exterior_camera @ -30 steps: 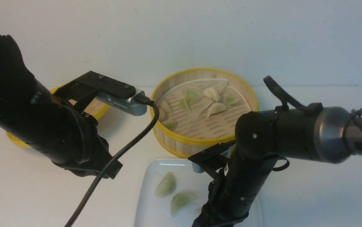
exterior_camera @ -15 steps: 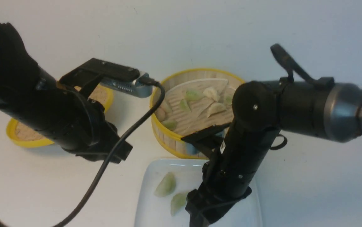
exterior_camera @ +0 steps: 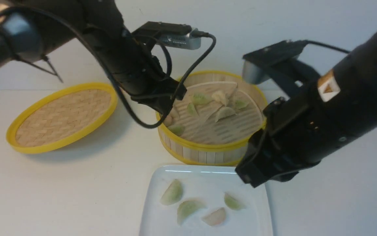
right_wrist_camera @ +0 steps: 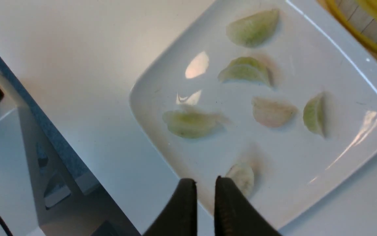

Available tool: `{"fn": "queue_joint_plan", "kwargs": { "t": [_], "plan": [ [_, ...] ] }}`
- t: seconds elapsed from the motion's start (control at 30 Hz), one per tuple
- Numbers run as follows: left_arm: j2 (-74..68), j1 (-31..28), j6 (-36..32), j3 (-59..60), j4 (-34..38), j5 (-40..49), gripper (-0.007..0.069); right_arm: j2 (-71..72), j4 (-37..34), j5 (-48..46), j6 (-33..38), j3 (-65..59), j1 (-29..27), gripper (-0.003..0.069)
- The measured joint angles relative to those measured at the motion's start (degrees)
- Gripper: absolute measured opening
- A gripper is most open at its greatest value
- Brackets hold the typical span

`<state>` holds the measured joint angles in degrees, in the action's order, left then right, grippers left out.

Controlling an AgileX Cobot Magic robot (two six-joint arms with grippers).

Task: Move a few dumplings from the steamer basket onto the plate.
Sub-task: Use the left arm to grab a dumpling from the steamer

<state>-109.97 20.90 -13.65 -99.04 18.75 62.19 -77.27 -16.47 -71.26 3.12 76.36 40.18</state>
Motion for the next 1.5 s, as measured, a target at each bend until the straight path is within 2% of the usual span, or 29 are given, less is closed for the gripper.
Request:
{"fn": "queue_joint_plan", "kwargs": {
  "t": [0.1,0.27,0.37,0.4,0.43,0.47,0.6,0.73,1.0,1.17,1.3,1.37,1.43,1.5],
  "plan": [
    [-7.8,0.8,0.7,-8.5,-3.4,0.1,0.0025,4.1,1.6,-0.3,-1.8,0.0,0.0,-0.0006],
    [-17.2,2.7,4.2,-20.3,-10.2,1.7,0.0118,9.3,5.1,-0.6,-5.9,0.0,0.0,-0.0015],
    [-21.3,3.6,5.0,-24.9,-13.3,2.0,0.0207,11.8,6.8,-0.9,-9.1,0.0,0.0,-0.0014],
    [-23.3,4.0,5.1,-27.0,-14.2,1.8,0.0259,12.8,7.3,-1.0,-10.3,0.0,0.0,-0.0014],
    [-23.8,4.0,5.1,-27.3,-14.3,1.7,0.0267,13.0,7.5,-1.0,-10.4,0.0,0.0,-0.0014],
    [-25.2,4.2,5.3,-28.5,-14.7,0.9,0.0319,13.8,7.6,-1.0,-11.6,0.0,0.0,-0.0014],
    [-28.9,4.4,5.5,-30.2,-16.2,-4.4,0.0444,15.7,7.8,-1.3,-13.0,0.0,0.0,-0.0014],
    [-30.7,4.4,6.6,-30.2,-17.2,-9.1,0.0494,16.6,7.9,-1.4,-13.5,0.0,0.0,-0.0014],
    [-32.8,4.4,7.5,-30.2,-17.4,-11.3,0.0501,16.9,8.0,-1.5,-13.6,0.0,0.0,-0.0014],
    [-33.5,4.4,7.5,-30.5,-17.2,-11.2,0.0454,16.9,8.2,-1.5,-13.6,0.0,0.0,-0.0014],
    [-33.6,4.4,7.5,-30.5,-17.0,-11.2,0.0323,16.9,8.2,-1.5,-13.6,0.0,0.0,-0.0014],
    [-33.6,4.4,7.5,-30.8,-17.0,-11.0,0.0198,16.9,8.2,-1.5,-13.6,0.0,0.0,-0.0014],
    [-33.6,4.5,7.3,-31.3,-17.0,-9.9,0.0162,16.9,8.2,-1.5,-13.6,0.0,0.0,-0.0014],
    [-33.6,4.6,7.0,-32.7,-17.4,-6.3,0.0163,16.9,8.1,-1.5,-13.6,0.0,0.0,-0.0014]
  ]
}}
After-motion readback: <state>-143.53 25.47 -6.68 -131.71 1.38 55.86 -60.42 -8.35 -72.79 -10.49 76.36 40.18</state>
